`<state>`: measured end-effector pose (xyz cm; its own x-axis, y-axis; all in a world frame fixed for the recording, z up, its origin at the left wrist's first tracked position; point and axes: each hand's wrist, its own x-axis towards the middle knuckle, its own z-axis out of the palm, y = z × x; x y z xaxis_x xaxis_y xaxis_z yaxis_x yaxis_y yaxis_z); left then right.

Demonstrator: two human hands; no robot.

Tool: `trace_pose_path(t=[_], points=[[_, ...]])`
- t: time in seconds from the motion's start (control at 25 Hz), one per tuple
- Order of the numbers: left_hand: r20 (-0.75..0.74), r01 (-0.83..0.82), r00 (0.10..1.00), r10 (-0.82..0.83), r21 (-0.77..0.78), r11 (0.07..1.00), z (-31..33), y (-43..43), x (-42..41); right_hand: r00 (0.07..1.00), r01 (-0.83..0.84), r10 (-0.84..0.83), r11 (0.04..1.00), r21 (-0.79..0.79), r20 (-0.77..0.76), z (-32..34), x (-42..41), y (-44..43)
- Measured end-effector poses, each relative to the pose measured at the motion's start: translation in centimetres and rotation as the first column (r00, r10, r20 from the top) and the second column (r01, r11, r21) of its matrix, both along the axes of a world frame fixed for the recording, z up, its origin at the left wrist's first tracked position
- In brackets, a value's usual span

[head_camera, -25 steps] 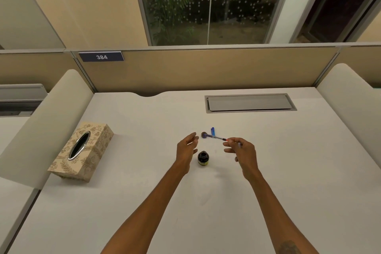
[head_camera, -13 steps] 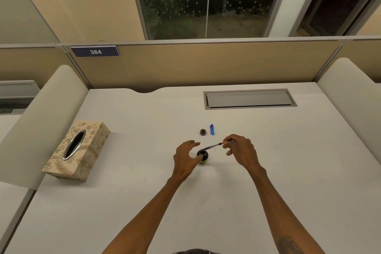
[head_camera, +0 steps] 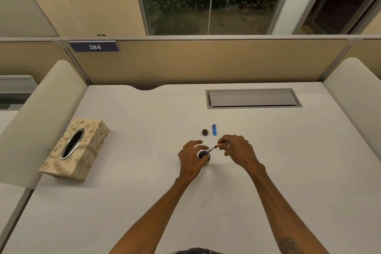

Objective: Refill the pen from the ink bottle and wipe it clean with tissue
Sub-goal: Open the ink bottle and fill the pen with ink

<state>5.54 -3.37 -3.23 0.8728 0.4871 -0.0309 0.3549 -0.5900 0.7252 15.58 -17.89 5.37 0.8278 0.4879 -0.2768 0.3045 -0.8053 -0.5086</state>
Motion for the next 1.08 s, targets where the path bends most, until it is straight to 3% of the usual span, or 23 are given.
trace_pose_path(t=[0.4,0.84,1.08], points=[[0.072,-0.055,0.996,0.06,-0.07,0.996,0.1,0.0,-0.2,0.993,-0.06,0.071,0.991,-0.118,0.096,-0.3,-0.4,1.8],[0.058,-0.046,0.997,0.048,-0.038,0.998,0.1,0.0,-0.2,0.996,-0.052,0.059,0.994,-0.094,0.072,-0.6,-0.2,1.9],[0.055,-0.008,0.998,0.008,0.0,1.0,-0.1,0.4,-0.1,0.988,-0.143,0.147,0.987,-0.069,0.046,-0.3,0.3,1.8]])
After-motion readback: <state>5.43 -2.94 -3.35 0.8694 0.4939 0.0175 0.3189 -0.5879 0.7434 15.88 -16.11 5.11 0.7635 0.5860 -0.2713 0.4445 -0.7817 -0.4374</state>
